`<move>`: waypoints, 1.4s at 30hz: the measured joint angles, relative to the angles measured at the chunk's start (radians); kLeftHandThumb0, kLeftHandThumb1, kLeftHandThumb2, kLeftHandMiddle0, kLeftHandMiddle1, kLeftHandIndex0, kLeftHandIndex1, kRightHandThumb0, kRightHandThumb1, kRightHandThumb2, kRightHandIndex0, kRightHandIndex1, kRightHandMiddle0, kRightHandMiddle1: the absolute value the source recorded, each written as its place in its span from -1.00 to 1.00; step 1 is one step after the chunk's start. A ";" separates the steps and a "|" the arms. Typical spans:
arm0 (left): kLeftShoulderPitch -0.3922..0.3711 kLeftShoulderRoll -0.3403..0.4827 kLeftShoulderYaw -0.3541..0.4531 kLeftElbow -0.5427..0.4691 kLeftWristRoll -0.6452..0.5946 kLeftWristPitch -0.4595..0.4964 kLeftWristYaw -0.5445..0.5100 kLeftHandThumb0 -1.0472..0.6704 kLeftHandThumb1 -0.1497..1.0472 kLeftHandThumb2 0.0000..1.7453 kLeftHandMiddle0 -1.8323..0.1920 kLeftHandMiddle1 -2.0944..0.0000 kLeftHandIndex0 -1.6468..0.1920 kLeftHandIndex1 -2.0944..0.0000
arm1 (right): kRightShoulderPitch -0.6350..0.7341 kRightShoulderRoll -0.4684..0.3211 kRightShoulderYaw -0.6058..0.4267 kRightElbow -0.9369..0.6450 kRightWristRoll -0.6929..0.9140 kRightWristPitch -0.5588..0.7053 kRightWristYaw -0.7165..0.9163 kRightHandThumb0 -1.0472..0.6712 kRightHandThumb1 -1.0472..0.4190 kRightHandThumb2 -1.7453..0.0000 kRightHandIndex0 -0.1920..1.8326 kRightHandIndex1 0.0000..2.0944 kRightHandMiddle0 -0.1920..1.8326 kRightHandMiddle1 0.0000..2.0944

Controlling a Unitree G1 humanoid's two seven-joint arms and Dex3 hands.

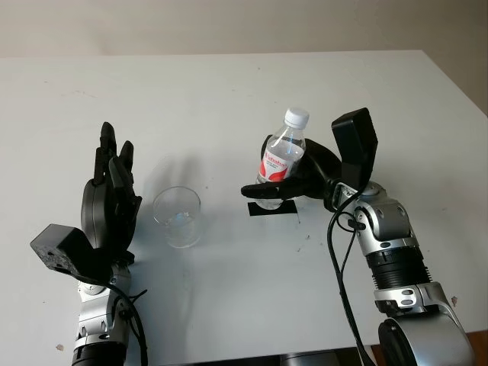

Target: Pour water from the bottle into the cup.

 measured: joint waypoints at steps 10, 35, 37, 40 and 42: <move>0.002 0.000 0.001 0.000 0.000 0.000 -0.002 -0.82 1.00 -0.26 1.00 0.65 0.87 1.00 | 0.000 -0.001 0.035 -0.008 -0.062 -0.013 -0.008 0.01 -1.00 0.65 0.88 1.00 -0.42 1.00; 0.008 0.000 0.013 -0.004 -0.008 0.005 -0.007 -0.81 1.00 -0.25 1.00 0.59 0.81 1.00 | 0.116 0.025 0.042 -0.019 -0.107 -0.177 -0.040 -0.41 -0.94 0.94 -1.00 0.97 -1.00 0.98; 0.009 0.000 0.014 -0.004 -0.008 0.005 -0.007 -0.81 1.00 -0.24 1.00 0.60 0.82 1.00 | 0.130 0.025 0.038 -0.019 -0.108 -0.197 -0.048 -0.44 -0.91 0.94 -1.00 0.84 -1.00 0.82; 0.009 0.000 0.013 -0.004 -0.008 0.006 -0.007 -0.81 1.00 -0.25 1.00 0.60 0.82 1.00 | 0.152 0.029 0.024 -0.010 -0.100 -0.239 -0.056 -0.50 -0.85 0.94 -1.00 0.52 -1.00 0.26; 0.009 0.001 0.013 -0.004 -0.008 0.008 -0.007 -0.81 1.00 -0.26 1.00 0.59 0.81 1.00 | 0.165 0.031 0.010 -0.001 -0.094 -0.269 -0.059 -0.52 -0.83 0.94 -1.00 0.32 -1.00 0.08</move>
